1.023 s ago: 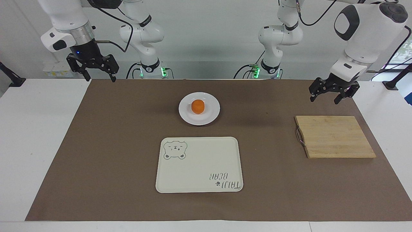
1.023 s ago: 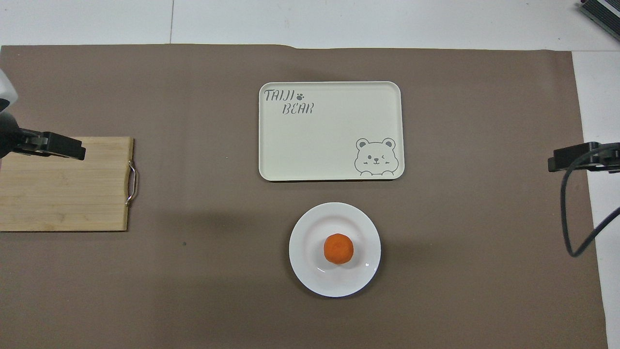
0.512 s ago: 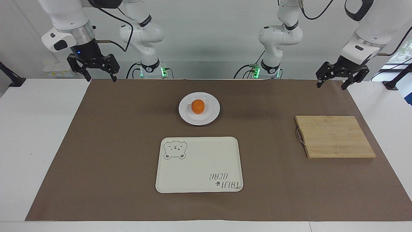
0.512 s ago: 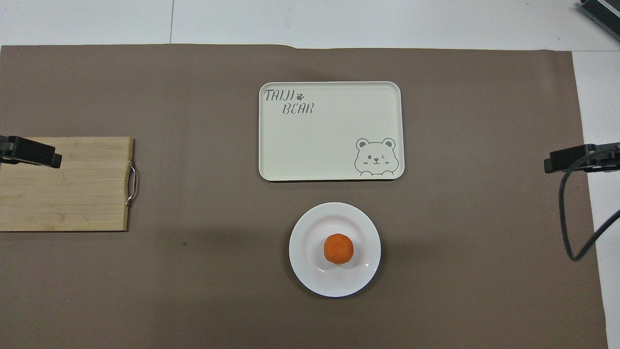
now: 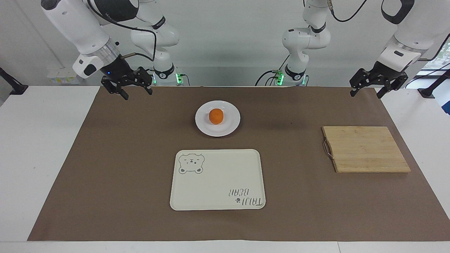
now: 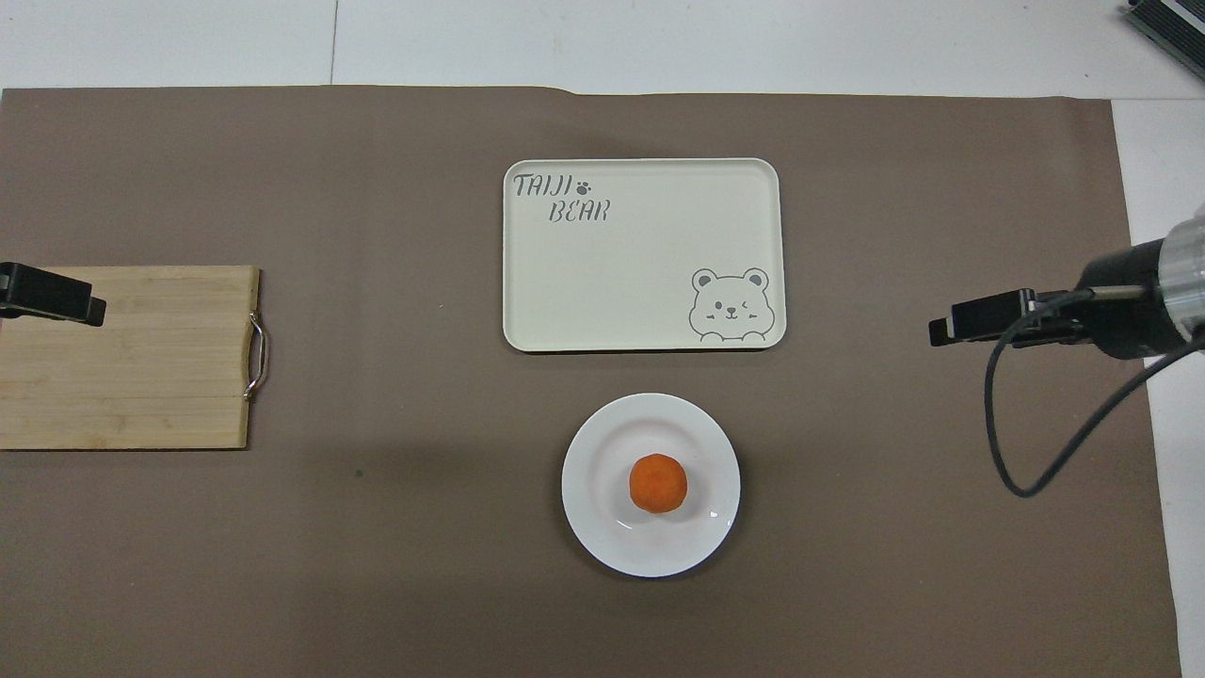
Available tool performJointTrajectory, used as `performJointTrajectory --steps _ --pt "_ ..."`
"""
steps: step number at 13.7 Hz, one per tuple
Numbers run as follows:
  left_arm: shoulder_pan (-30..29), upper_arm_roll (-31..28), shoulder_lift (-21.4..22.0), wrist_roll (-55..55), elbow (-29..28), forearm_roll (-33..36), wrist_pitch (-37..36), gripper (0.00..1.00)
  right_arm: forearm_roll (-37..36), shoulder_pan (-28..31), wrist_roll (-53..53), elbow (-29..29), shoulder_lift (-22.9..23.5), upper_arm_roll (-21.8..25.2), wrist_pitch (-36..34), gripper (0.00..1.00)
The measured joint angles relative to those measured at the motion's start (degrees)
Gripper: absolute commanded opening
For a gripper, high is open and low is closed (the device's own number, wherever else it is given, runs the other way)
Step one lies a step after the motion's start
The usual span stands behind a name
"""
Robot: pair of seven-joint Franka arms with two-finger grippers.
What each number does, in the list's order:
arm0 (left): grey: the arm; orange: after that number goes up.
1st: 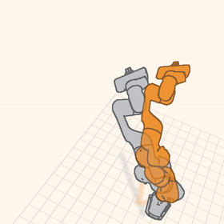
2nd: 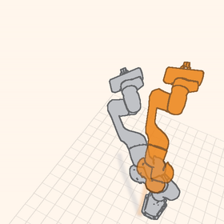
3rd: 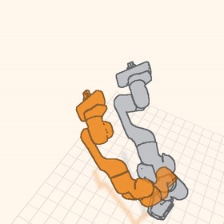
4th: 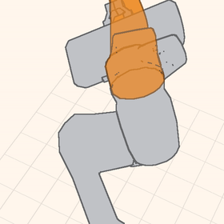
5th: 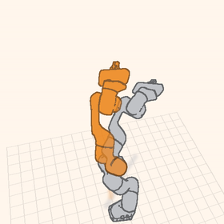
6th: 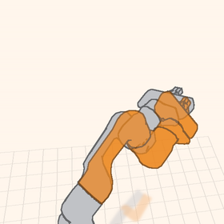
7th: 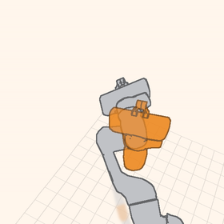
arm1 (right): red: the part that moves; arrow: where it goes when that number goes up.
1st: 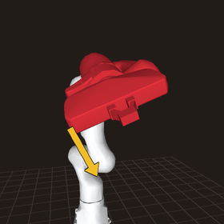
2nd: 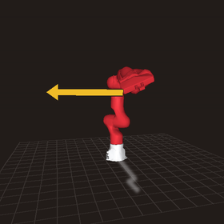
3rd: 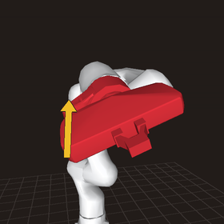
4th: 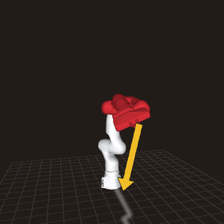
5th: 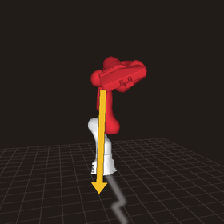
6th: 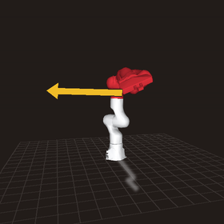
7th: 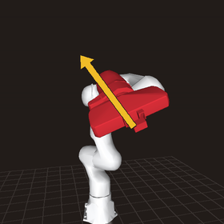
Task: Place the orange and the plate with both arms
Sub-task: 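Reach the right gripper toward the rim of the white plate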
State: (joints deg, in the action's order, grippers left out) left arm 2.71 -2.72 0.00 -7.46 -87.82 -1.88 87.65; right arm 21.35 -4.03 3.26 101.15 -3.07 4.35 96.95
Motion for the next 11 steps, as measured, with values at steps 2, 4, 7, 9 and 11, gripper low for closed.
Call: performJointTrajectory --steps 2,4,7,9,11 --pt "0.0 0.02 0.0 0.0 0.0 0.0 0.0 1.0 6.94 -0.29 3.11 3.97 0.41 -0.14 3.97 1.0" --pt "0.0 0.02 0.0 0.0 0.0 0.0 0.0 1.0 13.94 -0.33 8.44 7.9 1.23 -0.15 6.86 1.0" --pt "0.0 0.02 0.0 0.0 0.0 0.0 0.0 1.0 21.15 -0.86 16.31 13.21 5.52 -0.17 11.46 1.0" --pt "0.0 0.02 0.0 0.0 0.0 0.0 0.0 1.0 27.41 -1.77 21.18 15.71 8.67 -0.22 13.16 1.0" --pt "0.0 0.02 0.0 0.0 0.0 0.0 0.0 1.0 32.65 -2.07 26.01 18.99 9.88 -0.22 14.1 1.0"
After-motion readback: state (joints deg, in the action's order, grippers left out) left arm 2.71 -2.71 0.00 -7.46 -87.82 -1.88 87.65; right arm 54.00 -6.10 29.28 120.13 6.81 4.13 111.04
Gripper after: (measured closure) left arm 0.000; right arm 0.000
